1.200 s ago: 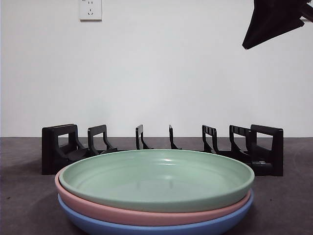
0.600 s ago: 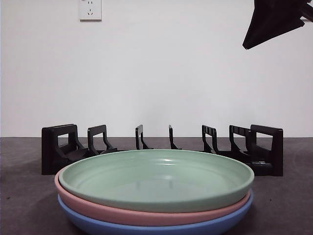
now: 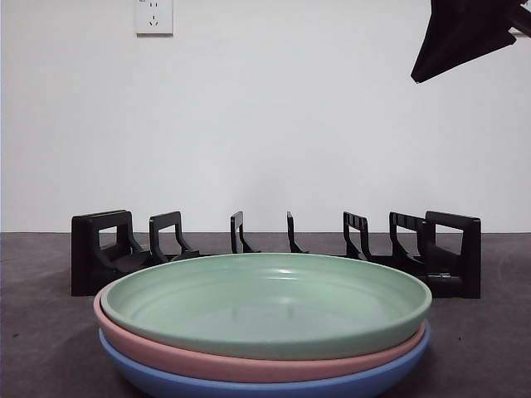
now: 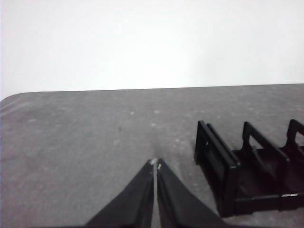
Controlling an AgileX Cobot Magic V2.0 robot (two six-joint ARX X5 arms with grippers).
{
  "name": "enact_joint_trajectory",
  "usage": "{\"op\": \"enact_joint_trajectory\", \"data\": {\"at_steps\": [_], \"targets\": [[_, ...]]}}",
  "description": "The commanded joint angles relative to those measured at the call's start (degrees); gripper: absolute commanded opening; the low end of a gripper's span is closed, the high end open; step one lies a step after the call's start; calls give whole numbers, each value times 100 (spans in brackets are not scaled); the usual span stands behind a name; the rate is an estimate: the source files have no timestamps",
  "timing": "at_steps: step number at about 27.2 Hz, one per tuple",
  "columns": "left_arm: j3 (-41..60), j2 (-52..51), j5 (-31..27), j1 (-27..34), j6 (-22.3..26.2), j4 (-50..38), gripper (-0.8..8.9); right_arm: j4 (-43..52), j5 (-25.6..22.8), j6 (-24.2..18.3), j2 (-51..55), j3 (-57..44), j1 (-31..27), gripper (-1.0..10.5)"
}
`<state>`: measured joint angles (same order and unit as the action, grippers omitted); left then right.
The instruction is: Place the plate
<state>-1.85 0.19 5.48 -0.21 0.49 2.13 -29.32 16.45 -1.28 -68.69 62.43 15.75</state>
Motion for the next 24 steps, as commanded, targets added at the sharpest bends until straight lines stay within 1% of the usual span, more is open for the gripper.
{"op": "enact_joint_trajectory", "data": {"at_steps": [1,14,15,16,18,20,21,23,24], "targets": [[111,-2,-11,13,-35,-46,8,59,4,-24,-44,107,28,19],[103,4,-13,13,-33,-131,8,63,4,-24,-44,107,28,19],[103,4,-13,13,-33,-131,8,46,7,-98,-42,107,55,19],[103,4,-13,13,-33,-131,8,63,-28,-280,-26,107,59,19],[103,4,-13,13,-33,-129,8,79,-326,-437,190,11,17,19],[103,4,-13,13,-33,-131,8,326,-761,-732,581,-367,17,19],[103,4,-13,13,-33,-129,8,643,-999,-844,970,-809,15,19],[103,4,-13,13,-33,-129,8,1322,-1246,-785,1705,-1711,-63,19],[103,4,-13,13,-33,-131,8,1637,-1292,-743,2076,-2162,-125,18]]}}
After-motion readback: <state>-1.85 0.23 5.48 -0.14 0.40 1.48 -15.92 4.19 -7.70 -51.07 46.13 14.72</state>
